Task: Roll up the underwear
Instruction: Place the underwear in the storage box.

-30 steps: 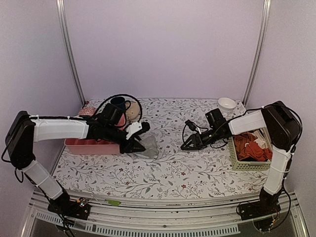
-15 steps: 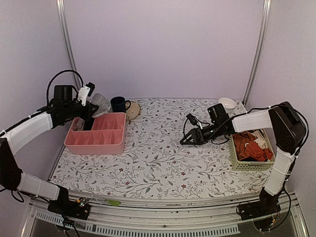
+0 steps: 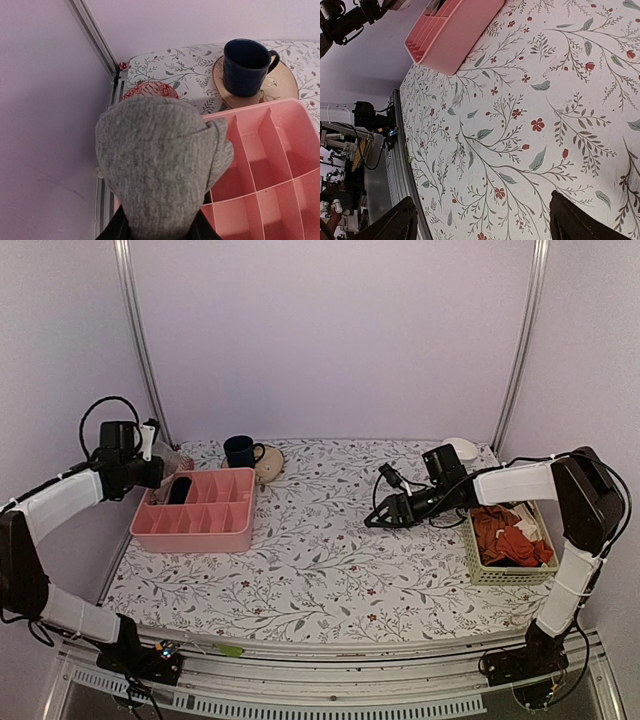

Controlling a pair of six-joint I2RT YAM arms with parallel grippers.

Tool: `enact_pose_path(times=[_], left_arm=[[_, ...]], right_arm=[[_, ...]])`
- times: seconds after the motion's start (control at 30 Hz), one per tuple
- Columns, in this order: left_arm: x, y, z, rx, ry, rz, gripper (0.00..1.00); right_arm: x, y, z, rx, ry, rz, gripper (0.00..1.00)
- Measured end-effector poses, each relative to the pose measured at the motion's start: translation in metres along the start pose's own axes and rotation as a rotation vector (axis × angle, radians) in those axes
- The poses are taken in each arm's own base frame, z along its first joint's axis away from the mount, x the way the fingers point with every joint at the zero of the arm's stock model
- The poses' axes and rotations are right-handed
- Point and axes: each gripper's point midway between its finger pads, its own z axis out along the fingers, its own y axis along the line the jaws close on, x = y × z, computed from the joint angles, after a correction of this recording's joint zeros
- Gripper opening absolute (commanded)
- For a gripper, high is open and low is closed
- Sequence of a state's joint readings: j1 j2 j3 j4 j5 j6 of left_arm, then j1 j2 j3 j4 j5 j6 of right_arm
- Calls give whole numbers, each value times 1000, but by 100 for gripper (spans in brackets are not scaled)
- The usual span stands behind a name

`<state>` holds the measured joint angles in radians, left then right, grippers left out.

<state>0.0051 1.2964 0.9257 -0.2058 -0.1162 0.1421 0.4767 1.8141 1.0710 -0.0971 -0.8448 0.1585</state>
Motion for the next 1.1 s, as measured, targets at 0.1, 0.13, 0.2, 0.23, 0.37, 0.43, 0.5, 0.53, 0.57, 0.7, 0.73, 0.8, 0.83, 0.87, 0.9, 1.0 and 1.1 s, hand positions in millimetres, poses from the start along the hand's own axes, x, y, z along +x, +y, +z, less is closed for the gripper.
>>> enact_pose_path(times=[0.1, 0.13, 0.2, 0.23, 0.37, 0.43, 0.5, 0.53, 0.57, 0.7, 0.73, 0.8, 0.83, 0.87, 0.9, 1.0, 1.1], left_arm=[[8, -15, 14, 1, 27, 12, 0], [10, -18, 18, -7, 39, 19, 0], [19, -29, 30, -29, 75, 47, 0], [23, -35, 35, -41, 93, 66, 0], [40, -56, 53, -80, 155, 143, 0], [45, -63, 59, -101, 176, 179, 0], [49, -68, 64, -121, 191, 211, 0], [51, -71, 66, -124, 196, 222, 0], [53, -75, 68, -123, 201, 235, 0], [57, -89, 73, -84, 206, 254, 0], [55, -92, 74, -72, 203, 252, 0], [51, -96, 76, -50, 191, 246, 0], [48, -98, 77, -37, 183, 241, 0], [45, -101, 77, -25, 175, 236, 0], [43, -103, 78, -14, 168, 232, 0], [39, -110, 83, 30, 154, 206, 0], [43, -113, 89, 64, 161, 174, 0]], right_arm=[[-1, -1, 0, 6, -1, 0, 97], [-1, -1, 0, 7, 0, 1, 98], [0, -2, 0, 15, 1, 3, 99], [0, -3, 0, 20, 1, 5, 99], [0, -6, -1, 30, 0, 9, 99], [-1, -7, -2, 32, -2, 9, 99], [-1, -7, -2, 35, -3, 9, 99], [-1, -7, -3, 37, -4, 9, 99], [-1, -7, -3, 39, -5, 8, 99], [-3, -7, -4, 45, -9, 5, 99], [-3, -7, -4, 46, -10, 5, 99], [-3, -7, -4, 47, -11, 4, 99], [-3, -7, -5, 47, -12, 3, 99], [-3, -6, -5, 48, -13, 3, 99], [-3, -7, -5, 49, -13, 3, 99], [-4, -6, -5, 50, -15, 2, 99], [-5, -5, -6, 52, -18, -2, 99]])
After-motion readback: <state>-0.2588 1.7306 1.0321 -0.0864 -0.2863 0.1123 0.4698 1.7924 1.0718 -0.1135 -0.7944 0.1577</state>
